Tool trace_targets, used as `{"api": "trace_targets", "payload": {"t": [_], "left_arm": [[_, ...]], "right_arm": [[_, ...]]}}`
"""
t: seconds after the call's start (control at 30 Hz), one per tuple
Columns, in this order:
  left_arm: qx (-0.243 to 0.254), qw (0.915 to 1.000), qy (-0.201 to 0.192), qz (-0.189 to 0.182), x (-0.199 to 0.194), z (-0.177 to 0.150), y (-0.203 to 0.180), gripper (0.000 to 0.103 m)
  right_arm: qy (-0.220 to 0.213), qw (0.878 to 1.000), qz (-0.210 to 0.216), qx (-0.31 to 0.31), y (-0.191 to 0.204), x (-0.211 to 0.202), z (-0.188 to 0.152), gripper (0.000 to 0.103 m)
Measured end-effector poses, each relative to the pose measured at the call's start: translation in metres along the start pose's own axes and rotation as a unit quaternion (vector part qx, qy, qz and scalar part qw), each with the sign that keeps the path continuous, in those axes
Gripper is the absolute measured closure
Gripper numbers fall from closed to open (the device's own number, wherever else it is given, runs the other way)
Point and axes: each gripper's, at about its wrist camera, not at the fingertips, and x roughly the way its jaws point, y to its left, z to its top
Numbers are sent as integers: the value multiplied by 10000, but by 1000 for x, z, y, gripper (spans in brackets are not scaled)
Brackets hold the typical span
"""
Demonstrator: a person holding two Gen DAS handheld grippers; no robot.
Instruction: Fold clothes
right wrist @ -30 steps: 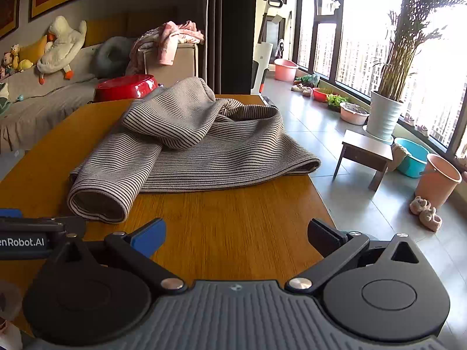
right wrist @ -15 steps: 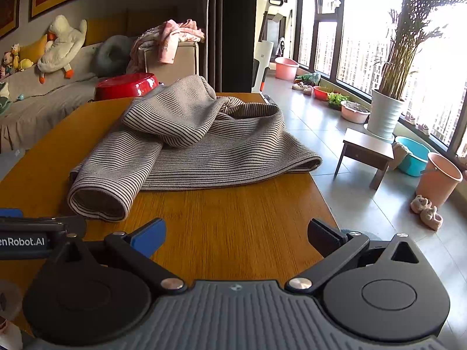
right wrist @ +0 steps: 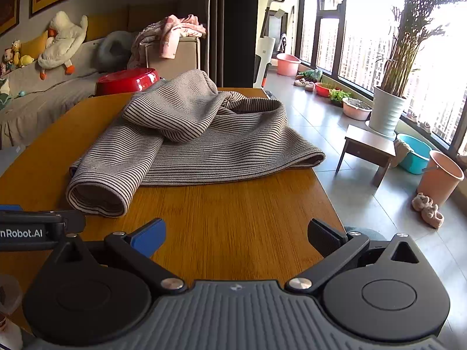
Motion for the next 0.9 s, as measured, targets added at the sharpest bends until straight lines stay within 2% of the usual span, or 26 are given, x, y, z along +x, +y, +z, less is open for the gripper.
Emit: {"api": "trace_targets", "payload": {"t": [0.13,0.23,0.43,0.53,0.77,0.83,0.9], "left_arm": [[14,10000,-7,-57,9,12,4,0],[86,9995,59,-308,20,29,6,0],[337,9953,48,-908,53,72,0,0],[340,9933,141,-1095,77,91,-1,0],[256,9931,184,-1130,126,118,3,0],[219,9931,180,-1142,136,120,5,0],[240,9935,74,-1106,139,117,7,0]], "right_arm": [[118,9999,9,20,-4,12,6,0],[224,9995,75,206,-13,25,17,0],[287,9950,593,753,-29,62,51,0],[264,9924,798,900,-34,85,74,0],[223,9788,1507,1369,-36,147,117,0],[119,9742,1689,1489,-37,168,120,0],[106,9737,1698,1517,-35,189,118,0]]}}
